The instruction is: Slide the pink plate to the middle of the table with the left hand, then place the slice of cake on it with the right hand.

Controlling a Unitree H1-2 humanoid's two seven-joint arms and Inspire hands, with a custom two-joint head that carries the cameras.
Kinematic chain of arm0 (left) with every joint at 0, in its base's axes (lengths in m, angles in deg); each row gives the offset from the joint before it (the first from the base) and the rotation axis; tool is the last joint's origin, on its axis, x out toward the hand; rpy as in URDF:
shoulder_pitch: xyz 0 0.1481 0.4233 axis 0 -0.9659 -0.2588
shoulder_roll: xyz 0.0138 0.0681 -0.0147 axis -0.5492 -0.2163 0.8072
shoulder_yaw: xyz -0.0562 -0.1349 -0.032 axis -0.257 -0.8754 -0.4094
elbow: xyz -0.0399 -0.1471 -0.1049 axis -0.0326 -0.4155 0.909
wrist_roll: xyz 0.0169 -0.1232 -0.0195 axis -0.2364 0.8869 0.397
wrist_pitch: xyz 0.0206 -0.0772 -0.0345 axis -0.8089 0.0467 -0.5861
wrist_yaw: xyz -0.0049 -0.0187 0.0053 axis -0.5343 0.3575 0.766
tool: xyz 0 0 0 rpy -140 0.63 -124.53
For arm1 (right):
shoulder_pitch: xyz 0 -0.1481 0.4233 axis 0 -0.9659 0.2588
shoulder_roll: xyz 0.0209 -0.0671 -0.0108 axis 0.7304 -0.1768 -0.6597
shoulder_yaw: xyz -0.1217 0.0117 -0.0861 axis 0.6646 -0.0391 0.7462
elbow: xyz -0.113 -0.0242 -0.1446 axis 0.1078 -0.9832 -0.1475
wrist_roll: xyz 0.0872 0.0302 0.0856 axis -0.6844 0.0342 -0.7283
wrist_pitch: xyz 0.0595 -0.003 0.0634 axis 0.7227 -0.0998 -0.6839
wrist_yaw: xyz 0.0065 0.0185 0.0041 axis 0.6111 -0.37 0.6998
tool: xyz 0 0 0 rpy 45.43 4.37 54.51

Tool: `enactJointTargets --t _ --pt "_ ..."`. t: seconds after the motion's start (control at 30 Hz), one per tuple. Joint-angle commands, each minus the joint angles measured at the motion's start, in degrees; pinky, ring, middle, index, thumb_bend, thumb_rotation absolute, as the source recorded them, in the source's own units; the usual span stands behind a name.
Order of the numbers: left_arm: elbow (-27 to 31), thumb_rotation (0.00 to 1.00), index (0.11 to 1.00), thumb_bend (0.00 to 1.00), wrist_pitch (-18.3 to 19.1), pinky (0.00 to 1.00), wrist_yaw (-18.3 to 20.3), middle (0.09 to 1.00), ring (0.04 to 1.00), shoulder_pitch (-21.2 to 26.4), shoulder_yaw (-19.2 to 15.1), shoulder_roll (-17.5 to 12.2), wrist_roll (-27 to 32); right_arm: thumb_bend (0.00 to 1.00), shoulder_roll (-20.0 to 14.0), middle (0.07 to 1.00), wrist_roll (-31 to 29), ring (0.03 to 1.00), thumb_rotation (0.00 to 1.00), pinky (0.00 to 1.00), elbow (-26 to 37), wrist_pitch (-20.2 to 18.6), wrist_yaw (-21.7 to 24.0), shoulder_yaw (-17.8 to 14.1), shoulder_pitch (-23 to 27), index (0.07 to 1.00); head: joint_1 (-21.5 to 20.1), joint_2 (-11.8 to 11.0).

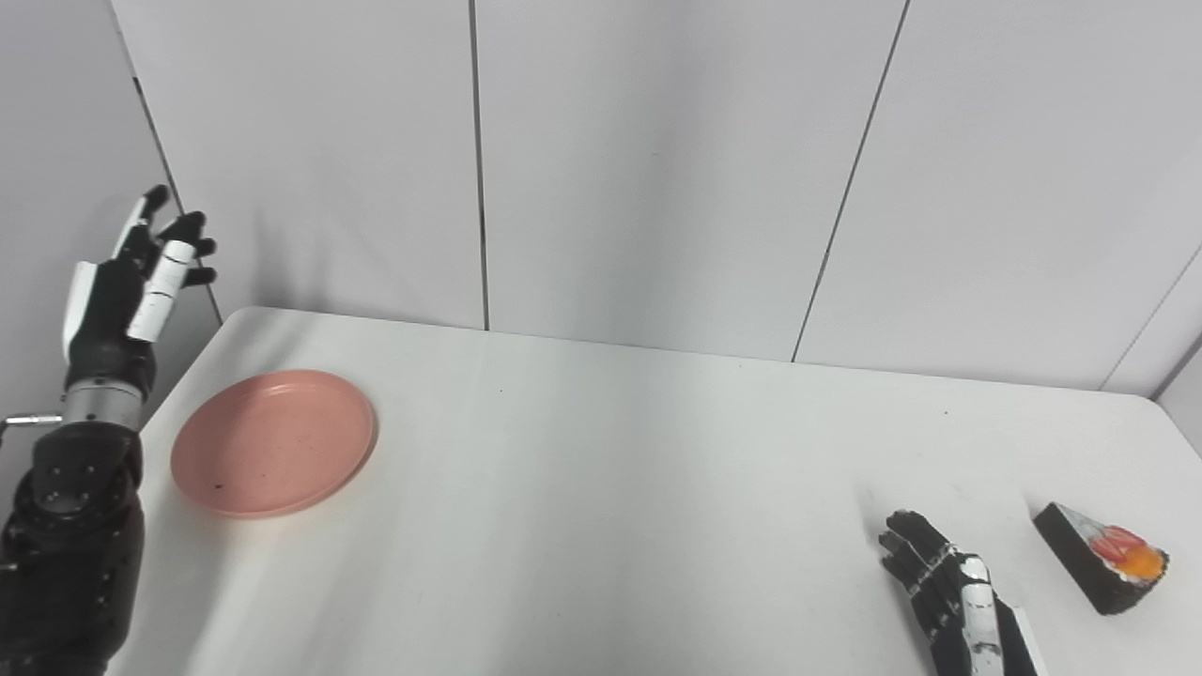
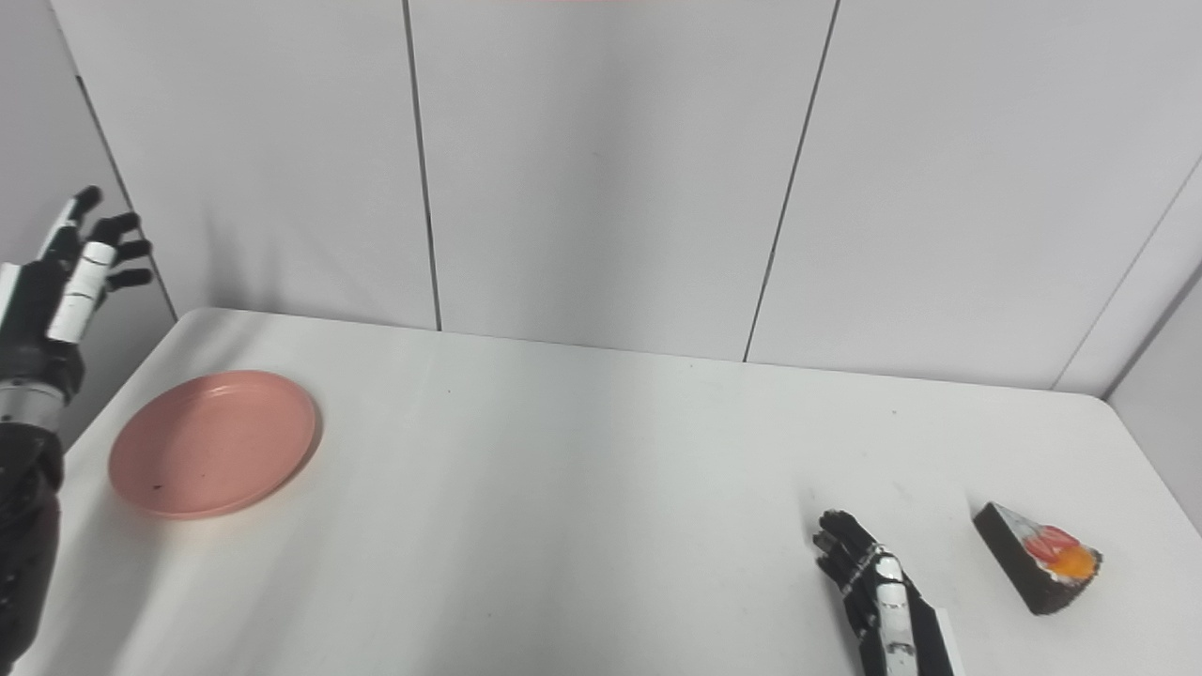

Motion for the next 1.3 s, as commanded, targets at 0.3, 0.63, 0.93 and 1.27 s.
enactJointTargets --t 0.3,0.63,0.93,1.27 --pt "-12.76 0.79 1.0 0.81 -6.8 0.75 0.67 0.928 0.857 3.45 -1.41 -4.04 1.52 0.73 -1.07 0.819 -0.24 0.826 0.93 0.87 2.98 -0.06 0.24 -0.42 0.13 0.748 0.17 0.46" --pt "-16.95 0.8 0.981 0.67 -5.71 0.75 -0.54 0.903 0.832 2.37 -0.88 -2.25 1.45 0.73 -1.31 0.814 0.1 0.819 0.92 0.86 3.55 -0.21 0.07 -0.31 0.06 0.737 0.08 0.83" --pt "-16.3 0.79 0.98 0.69 -3.43 0.72 -0.66 0.889 0.815 0.9 -1.39 -0.05 2.89 0.73 -1.46 0.819 -0.14 0.825 0.92 0.87 4.14 -1.04 0.05 -0.43 -0.14 0.737 0.57 1.09" --pt "-12.54 0.81 0.978 0.73 -1.53 0.71 0.15 0.883 0.812 -0.89 -0.76 2.7 4.41 0.73 -1.45 0.81 -0.36 0.815 0.91 0.86 4.85 -1.65 0.05 -0.46 -0.28 0.731 0.31 1.41"
